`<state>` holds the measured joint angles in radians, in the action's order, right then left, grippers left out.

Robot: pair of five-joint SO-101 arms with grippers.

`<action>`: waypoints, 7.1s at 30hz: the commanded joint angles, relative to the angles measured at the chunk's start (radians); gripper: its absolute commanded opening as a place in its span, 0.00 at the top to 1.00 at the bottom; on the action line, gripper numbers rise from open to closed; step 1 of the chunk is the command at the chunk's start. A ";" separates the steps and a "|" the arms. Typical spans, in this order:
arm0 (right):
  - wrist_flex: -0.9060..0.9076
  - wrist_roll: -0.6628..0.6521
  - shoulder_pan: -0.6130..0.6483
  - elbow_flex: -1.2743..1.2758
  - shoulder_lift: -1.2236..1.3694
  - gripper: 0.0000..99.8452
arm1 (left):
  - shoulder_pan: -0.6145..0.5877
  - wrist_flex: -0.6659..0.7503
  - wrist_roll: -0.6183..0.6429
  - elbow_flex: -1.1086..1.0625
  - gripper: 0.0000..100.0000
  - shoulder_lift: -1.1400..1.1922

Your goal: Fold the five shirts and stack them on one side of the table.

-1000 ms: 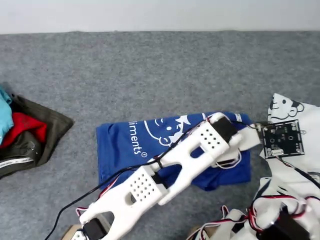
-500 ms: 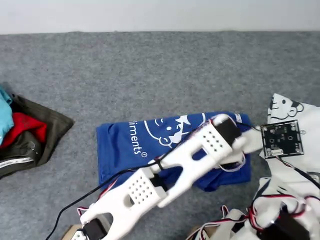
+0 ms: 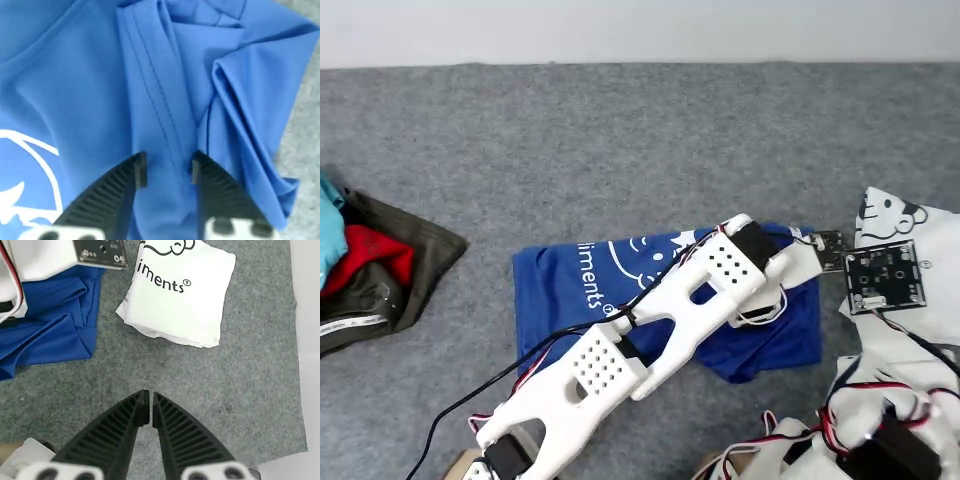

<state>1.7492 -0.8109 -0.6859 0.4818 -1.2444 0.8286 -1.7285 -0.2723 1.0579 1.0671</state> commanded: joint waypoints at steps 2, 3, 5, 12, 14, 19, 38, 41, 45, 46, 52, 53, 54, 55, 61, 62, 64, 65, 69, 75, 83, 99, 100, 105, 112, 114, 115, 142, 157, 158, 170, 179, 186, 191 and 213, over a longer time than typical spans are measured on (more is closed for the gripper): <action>0.022 0.005 -0.007 -0.006 -0.001 0.97 | 0.008 -0.023 0.005 0.018 0.91 -0.008; 0.022 0.006 -0.007 -0.006 -0.001 0.97 | 0.011 -0.025 0.005 0.018 0.91 -0.009; 0.022 0.006 -0.007 -0.006 0.001 0.97 | 0.023 -0.025 0.005 0.018 0.93 -0.014; 0.022 0.006 -0.007 -0.006 -0.001 0.97 | 0.091 -0.028 0.005 0.010 0.98 -0.072; 0.022 0.006 -0.007 -0.006 -0.001 0.97 | 0.110 -0.028 0.005 0.008 0.98 -0.101; 0.022 0.006 -0.007 -0.006 -0.001 0.97 | 0.132 -0.028 0.005 0.008 0.98 -0.166; 0.022 0.008 -0.007 -0.006 -0.001 0.97 | 0.129 -0.028 0.005 -0.131 0.98 -0.196; 0.022 0.008 -0.007 -0.006 0.002 0.97 | 0.129 -0.028 0.005 -0.159 0.98 -0.196; 0.022 0.008 -0.007 -0.006 0.005 0.97 | 0.129 -0.025 0.005 -0.154 0.98 -0.201; 0.022 0.008 -0.007 -0.006 0.005 0.97 | 0.127 -0.025 0.006 -0.153 0.98 -0.204; 0.022 0.008 -0.007 -0.006 0.005 0.97 | 0.109 -0.025 0.009 -0.150 0.99 -0.204; 0.022 0.006 -0.007 -0.006 0.005 0.97 | 0.101 -0.025 0.009 -0.139 0.99 -0.204; 0.022 0.006 -0.007 -0.006 0.005 0.97 | 0.089 -0.025 0.009 -0.128 0.99 -0.204; 0.022 0.006 -0.007 -0.006 0.005 0.97 | 0.077 -0.025 0.009 -0.119 0.99 -0.204; 0.022 0.008 -0.007 -0.005 0.005 0.97 | -0.003 -0.025 0.011 -0.061 0.97 -0.198; 0.022 0.008 -0.007 -0.005 0.005 0.97 | -0.014 -0.025 0.011 -0.064 0.94 -0.196; 0.022 0.008 -0.007 -0.005 0.005 0.97 | -0.040 -0.025 0.018 -0.068 0.88 -0.193; 0.022 0.008 -0.007 -0.005 0.005 0.97 | -0.054 -0.025 0.044 -0.068 0.85 -0.193; 0.022 0.008 -0.007 -0.005 0.005 0.97 | -0.104 0.000 0.103 -0.065 0.77 -0.193; 0.024 0.008 -0.007 -0.005 0.001 0.97 | -0.176 0.052 0.103 -0.068 0.77 -0.184; 0.031 0.008 -0.007 -0.005 -0.001 0.97 | -0.279 0.055 0.100 -0.005 0.77 -0.083; 0.033 0.008 -0.007 -0.005 -0.001 0.97 | -0.370 -0.028 0.101 0.197 0.77 -0.017; 0.033 0.008 -0.007 -0.005 -0.001 0.97 | -0.361 -0.029 0.103 0.216 0.77 -0.017; 0.033 0.006 -0.007 -0.005 -0.001 0.97 | -0.302 -0.029 0.107 0.237 0.77 -0.064; 0.033 0.006 -0.007 -0.005 -0.001 0.97 | -0.221 -0.029 0.109 0.183 0.77 -0.115; 0.033 0.006 -0.007 -0.005 -0.001 0.97 | -0.227 -0.029 0.107 0.136 0.77 -0.115; 0.033 0.006 -0.007 -0.005 -0.001 0.97 | -0.236 -0.029 0.104 0.113 0.77 -0.112; -0.004 0.106 0.153 0.115 0.249 0.90 | -0.416 -0.028 0.210 0.059 0.77 -0.219; -0.177 0.384 0.532 -0.061 0.800 0.90 | -0.535 -0.028 0.247 -0.332 0.77 -0.635; -0.202 0.390 0.538 -0.061 0.834 0.90 | -0.535 -0.028 0.244 -0.377 0.77 -0.667; -0.410 0.387 0.711 -0.061 1.075 0.82 | -0.657 -0.026 0.207 -0.607 0.77 -0.838; -0.565 0.391 0.788 -0.061 1.260 0.82 | -0.657 -0.026 0.203 -0.639 0.80 -0.839; -0.670 0.387 0.788 -0.061 1.382 0.82 | -0.655 -0.026 0.201 -0.639 0.80 -0.838; -0.680 0.385 0.783 -0.081 1.423 0.90 | -0.655 -0.026 0.201 -0.639 0.80 -0.838; -0.229 0.130 0.599 -0.368 1.426 0.97 | -0.646 -0.026 0.201 -0.639 0.80 -0.838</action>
<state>1.4438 -0.6299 -0.0598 0.1811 0.1933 0.1795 -1.7315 -0.0637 0.4120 0.2862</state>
